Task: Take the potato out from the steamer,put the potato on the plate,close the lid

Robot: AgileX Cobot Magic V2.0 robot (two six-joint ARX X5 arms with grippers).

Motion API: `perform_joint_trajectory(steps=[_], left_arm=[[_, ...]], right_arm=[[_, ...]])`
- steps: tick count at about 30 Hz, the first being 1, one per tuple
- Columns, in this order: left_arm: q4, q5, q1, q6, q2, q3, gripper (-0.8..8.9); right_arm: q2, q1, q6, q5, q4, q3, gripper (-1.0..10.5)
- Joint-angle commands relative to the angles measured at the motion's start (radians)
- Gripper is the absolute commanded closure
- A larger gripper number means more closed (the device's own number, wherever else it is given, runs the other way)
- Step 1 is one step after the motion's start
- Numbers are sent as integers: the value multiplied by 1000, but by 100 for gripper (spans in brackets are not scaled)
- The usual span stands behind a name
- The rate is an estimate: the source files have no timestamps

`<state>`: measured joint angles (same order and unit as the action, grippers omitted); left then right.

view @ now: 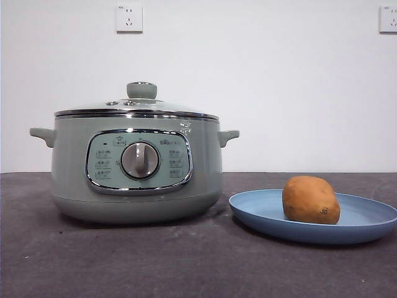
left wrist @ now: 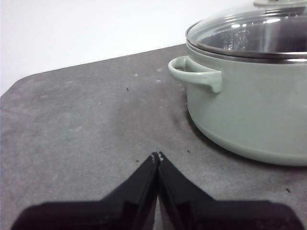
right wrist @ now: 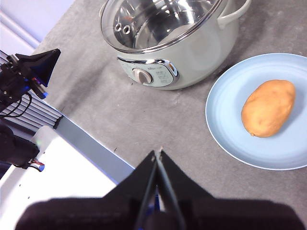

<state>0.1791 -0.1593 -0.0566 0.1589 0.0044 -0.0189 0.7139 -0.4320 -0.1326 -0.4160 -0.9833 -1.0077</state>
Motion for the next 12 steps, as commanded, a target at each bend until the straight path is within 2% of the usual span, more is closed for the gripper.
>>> perform_joint_trajectory(steps=[1,12], left_arm=[[15,-3,-3,-50,-3,10,817],[13,2,-3,-54,-3,10,817]], right_arm=[[-1,-2,-5,3,6,-6,946],[-1,-2,-5,3,6,-6,946]])
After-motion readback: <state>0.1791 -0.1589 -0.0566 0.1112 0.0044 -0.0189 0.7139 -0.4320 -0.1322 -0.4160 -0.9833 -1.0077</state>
